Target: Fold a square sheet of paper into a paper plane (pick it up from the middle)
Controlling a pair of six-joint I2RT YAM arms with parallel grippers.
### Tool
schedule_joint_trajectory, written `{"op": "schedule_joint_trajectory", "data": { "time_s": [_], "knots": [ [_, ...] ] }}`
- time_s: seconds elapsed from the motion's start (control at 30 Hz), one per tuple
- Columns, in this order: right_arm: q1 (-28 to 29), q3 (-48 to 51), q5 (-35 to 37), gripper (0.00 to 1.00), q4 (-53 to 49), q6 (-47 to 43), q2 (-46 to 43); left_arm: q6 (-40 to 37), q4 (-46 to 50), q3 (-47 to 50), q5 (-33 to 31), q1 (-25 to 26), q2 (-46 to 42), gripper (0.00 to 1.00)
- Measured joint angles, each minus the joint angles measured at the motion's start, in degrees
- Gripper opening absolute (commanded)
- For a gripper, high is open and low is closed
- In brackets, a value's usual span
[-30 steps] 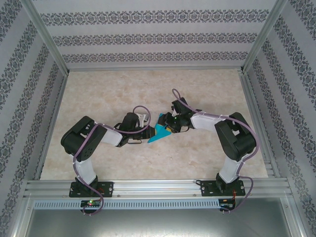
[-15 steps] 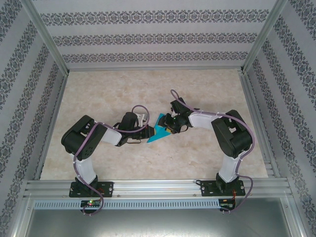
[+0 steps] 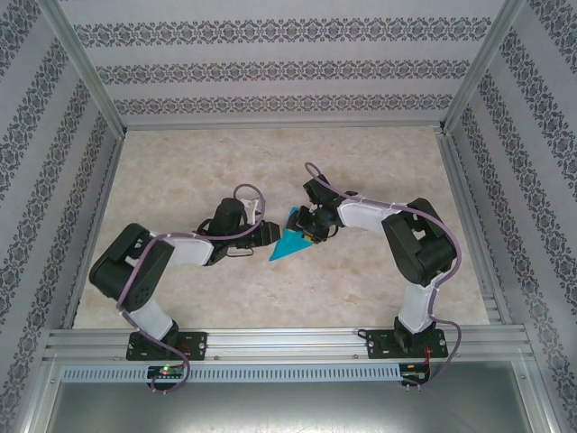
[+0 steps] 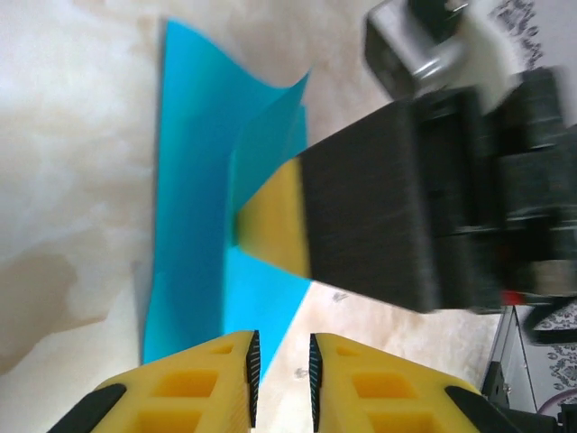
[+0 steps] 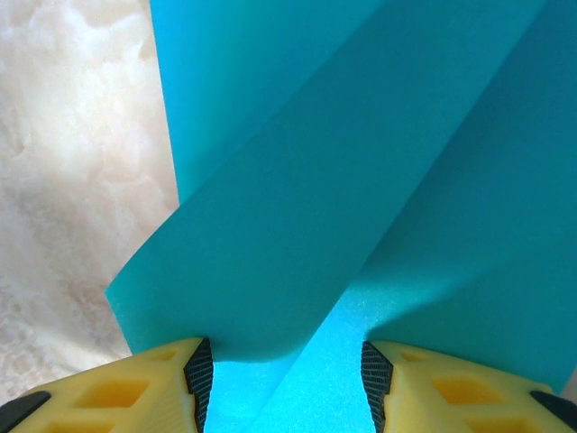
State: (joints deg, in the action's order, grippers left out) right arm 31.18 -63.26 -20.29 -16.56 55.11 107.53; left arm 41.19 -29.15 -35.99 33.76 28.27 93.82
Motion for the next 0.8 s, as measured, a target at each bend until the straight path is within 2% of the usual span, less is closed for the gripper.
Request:
{"op": "schedule_joint_trajectory", "data": {
  "time_s": [0.1, 0.23, 0.5, 0.8],
  "knots": [
    [0.2, -1.1, 0.7, 0.51, -1.6, 0.0, 0.6, -0.5, 2.1, 0.6, -1.7, -0.2, -3.5, 0.24],
    [0.5, -2.7, 1.2, 0.55, -3.3, 0.0, 1.4, -0.4, 3.8, 0.6, -1.9, -0.3, -3.7, 0.21],
    [0.9, -4.7, 1.5, 0.58, -5.6, 0.0, 2.6, 0.7, 4.0, 0.2, 2.5, -0.2, 0.9, 0.15],
    [0.9, -5.6, 1.5, 0.58, -6.8, 0.4, 3.3, 1.5, 4.1, -2.1, 5.3, 0.6, 4.3, 0.15]
  ]
}}
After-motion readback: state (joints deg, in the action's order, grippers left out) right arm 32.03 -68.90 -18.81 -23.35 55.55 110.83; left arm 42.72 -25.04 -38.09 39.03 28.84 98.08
